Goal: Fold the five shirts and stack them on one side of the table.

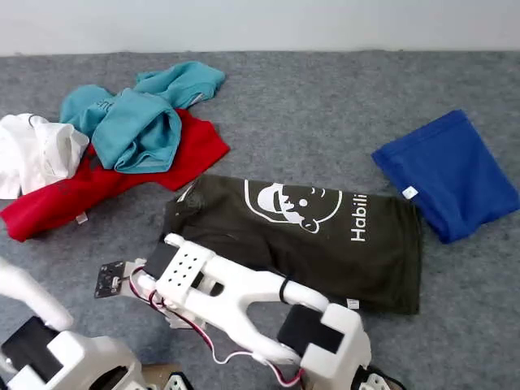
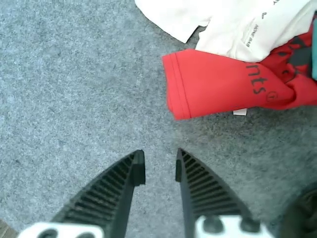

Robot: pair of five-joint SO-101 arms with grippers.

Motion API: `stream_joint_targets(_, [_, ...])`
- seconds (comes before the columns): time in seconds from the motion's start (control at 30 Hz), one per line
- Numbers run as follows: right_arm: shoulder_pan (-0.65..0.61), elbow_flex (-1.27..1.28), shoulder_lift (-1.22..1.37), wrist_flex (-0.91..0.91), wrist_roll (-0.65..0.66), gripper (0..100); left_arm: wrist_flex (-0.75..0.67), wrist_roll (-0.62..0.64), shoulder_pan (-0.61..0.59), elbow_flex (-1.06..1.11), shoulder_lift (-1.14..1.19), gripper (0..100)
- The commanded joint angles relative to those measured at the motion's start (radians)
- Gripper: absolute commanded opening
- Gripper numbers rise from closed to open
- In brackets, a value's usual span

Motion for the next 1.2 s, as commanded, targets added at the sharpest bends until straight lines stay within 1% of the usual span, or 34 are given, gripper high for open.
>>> stream_joint_targets(0.0, [0.024,0.002,-0.077,0.016,0.012,9.8,0.020,0.009,0.044,-0.024,-0.038,12])
stream_joint_targets(0.13, [0.033,0.006,-0.074,0.007,0.014,9.8,0.020,0.009,0.080,0.021,-0.038,12])
stream_joint_targets(0.37, [0.096,0.008,-0.070,-0.001,0.028,9.8,0.018,0.009,0.086,0.030,-0.038,12])
stream_joint_targets(0.7, [0.093,0.005,0.090,-0.001,0.034,10.1,0.018,0.009,0.081,0.030,-0.038,12])
stream_joint_targets(0.83, [0.093,0.006,0.090,0.001,0.034,16.7,0.018,0.009,0.081,0.030,-0.038,12])
stream_joint_targets(0.97, [0.093,0.006,0.099,-0.005,0.040,17.0,0.018,0.009,0.081,0.030,-0.038,12])
stream_joint_targets(1.03, [0.094,0.008,0.099,-0.022,0.041,14.9,0.018,0.009,0.081,0.030,-0.038,12])
stream_joint_targets(1.17, [0.096,0.008,0.099,-0.041,0.044,6.7,0.018,0.009,0.081,0.030,-0.038,12])
